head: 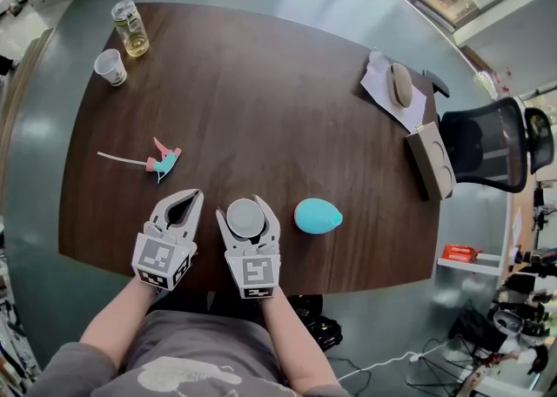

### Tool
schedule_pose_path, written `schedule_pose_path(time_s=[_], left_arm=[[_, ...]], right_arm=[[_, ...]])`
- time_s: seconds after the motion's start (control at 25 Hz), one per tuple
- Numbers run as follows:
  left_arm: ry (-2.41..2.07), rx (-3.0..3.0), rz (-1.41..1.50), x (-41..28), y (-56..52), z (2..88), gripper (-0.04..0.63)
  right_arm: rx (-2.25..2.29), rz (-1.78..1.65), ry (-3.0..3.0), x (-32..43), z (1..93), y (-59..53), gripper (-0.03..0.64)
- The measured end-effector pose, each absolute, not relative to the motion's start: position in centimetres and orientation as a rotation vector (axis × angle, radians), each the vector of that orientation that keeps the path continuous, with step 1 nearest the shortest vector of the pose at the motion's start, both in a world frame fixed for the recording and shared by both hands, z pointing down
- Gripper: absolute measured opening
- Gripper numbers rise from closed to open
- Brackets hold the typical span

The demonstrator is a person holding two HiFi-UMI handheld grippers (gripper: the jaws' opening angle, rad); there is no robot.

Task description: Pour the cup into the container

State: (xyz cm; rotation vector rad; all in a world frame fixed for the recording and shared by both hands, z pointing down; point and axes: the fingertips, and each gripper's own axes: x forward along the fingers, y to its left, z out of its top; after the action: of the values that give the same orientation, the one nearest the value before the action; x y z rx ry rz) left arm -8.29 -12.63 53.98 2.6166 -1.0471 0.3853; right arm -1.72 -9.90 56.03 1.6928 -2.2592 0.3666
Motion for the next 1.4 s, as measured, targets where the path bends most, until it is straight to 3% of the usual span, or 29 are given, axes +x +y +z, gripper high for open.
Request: schedule_pose_path(time_s=[0.36,0.8,1.4], left_arm=[[-1.038,2.607,0.384,-8.4,-12.4,54.3,0.006],[-1.050,2.598,0.379,-9.1,-11.8,54.3,0.006],[-1.093,2.607,0.341,-11.1,-10.9,52.3,0.006]], right_arm=[[1.714,0.402,-2.251,-1.8,56.3,-10.2,0.308],[1.727,0.401,-2.261,-1.8,56.3,-10.0,0.439],[1.782,0.424,-2.192,-1.8,56.0,-6.3,0.439]])
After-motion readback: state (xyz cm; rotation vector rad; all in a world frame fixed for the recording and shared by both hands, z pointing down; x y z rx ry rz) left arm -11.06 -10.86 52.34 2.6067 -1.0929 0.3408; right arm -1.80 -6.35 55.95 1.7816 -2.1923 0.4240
